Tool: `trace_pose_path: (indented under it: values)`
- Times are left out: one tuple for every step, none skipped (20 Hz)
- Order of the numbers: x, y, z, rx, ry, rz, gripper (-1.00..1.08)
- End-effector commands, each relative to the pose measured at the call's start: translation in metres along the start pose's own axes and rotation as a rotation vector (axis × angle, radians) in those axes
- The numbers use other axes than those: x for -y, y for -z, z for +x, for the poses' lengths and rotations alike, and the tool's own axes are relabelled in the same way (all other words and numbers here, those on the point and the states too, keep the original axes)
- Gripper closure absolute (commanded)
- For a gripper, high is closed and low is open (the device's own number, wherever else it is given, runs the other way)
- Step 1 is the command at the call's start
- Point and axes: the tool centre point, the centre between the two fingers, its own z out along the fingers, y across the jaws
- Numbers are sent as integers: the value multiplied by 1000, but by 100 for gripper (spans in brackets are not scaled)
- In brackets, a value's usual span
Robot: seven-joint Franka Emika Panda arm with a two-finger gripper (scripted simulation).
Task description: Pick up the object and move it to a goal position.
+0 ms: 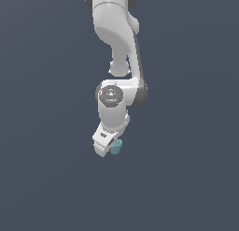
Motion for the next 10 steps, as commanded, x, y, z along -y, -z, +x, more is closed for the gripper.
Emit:
trace_pose_path:
  values:
    - [1, -14, -1, 1, 1, 1, -92]
    - [1, -18, -1, 1, 2, 1, -92]
    - [1, -22, -1, 1, 2, 1, -92]
    - [1, -25, 0, 1, 2, 1, -92]
    - [1, -27, 0, 1, 2, 1, -92]
    - [0, -28, 0, 1, 2, 1, -92]
    - [0, -28, 0, 1, 2, 1, -92]
    - [0, -28, 0, 1, 2, 1, -92]
    - [0, -27, 0, 1, 2, 1, -92]
    - [0, -27, 0, 1, 2, 1, 108]
